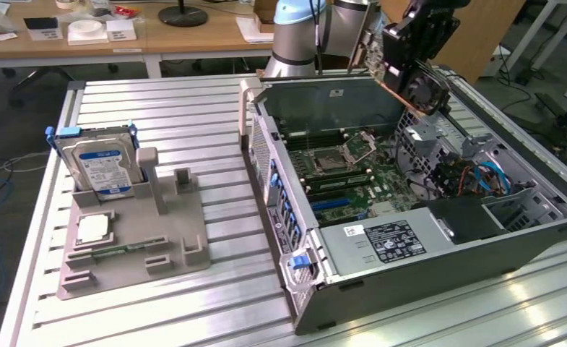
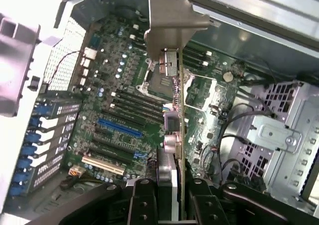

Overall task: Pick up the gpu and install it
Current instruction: 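Insert the gpu into the slot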

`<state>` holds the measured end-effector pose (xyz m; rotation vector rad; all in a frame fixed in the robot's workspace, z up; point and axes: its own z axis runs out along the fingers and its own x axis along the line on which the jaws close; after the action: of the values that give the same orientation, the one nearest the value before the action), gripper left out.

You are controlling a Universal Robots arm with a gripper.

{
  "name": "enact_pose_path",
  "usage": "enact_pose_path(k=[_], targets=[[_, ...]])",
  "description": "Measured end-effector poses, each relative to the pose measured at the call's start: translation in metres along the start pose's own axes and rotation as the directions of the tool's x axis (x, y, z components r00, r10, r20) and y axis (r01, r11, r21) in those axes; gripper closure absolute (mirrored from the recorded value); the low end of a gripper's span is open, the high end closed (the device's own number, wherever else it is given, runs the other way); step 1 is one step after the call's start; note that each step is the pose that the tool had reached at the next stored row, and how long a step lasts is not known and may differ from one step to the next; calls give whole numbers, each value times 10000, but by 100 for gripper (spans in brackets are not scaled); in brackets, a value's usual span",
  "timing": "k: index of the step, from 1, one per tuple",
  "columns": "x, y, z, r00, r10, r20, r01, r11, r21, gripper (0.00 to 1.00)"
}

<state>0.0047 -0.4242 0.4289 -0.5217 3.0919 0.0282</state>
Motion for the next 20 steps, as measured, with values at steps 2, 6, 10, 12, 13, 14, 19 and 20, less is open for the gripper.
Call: enact_pose_path(k=[2, 6, 10, 12, 13, 14, 19, 20], targets=[[0, 0, 0, 9994, -347, -5, 347, 9994, -4, 72], [0, 0, 0, 9943, -1063, -18, 1063, 9943, -10, 72], [0, 0, 0, 9839, -1790, -29, 1790, 9839, -18, 72], [0, 0, 0, 9768, -2143, -34, 2143, 9768, -23, 72], [0, 0, 0, 9728, -2316, -37, 2316, 9728, -24, 72], [0, 0, 0, 9683, -2499, -39, 2499, 9683, -27, 72], [0, 0, 0, 9440, -3299, -51, 3299, 9440, -38, 72], [0, 0, 0, 9379, -3469, -53, 3469, 9379, -41, 72]])
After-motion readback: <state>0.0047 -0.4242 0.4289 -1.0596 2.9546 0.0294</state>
